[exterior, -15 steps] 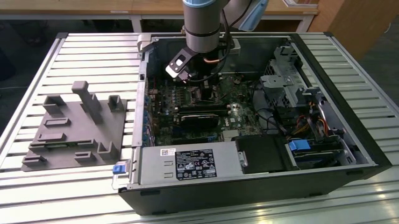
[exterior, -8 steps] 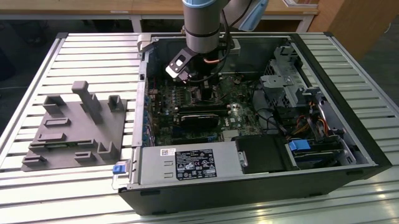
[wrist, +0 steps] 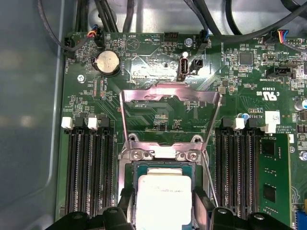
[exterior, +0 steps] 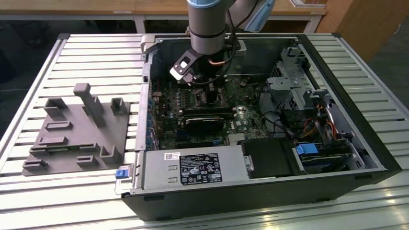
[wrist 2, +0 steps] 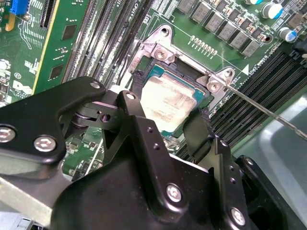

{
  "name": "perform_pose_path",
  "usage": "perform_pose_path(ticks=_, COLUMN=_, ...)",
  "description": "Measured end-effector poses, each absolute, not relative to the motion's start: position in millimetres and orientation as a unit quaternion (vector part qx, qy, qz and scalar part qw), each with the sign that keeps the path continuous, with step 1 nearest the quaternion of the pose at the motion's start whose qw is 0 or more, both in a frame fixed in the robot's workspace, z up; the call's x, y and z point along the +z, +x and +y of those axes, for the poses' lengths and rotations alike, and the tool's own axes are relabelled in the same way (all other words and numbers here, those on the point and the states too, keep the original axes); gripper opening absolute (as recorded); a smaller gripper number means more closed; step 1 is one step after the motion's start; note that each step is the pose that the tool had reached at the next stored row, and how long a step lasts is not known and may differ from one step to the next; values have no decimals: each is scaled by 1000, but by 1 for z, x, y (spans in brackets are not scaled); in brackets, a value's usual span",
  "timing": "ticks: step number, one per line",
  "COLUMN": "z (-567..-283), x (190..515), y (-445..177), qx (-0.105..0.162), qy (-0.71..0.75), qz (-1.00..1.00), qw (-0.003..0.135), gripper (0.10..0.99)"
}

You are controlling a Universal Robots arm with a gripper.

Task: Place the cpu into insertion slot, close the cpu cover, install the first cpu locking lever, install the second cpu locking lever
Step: 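Place the cpu into insertion slot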

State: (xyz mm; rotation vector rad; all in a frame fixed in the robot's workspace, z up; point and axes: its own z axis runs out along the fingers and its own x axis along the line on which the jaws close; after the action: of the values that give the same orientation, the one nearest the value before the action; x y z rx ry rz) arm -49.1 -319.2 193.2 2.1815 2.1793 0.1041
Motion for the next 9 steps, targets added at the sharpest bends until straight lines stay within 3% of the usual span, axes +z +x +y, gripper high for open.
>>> perform_pose_path(ticks=9, z=-319, x=207, y=-49, qx=33, qy=707, qz=706, qw=28, gripper=612)
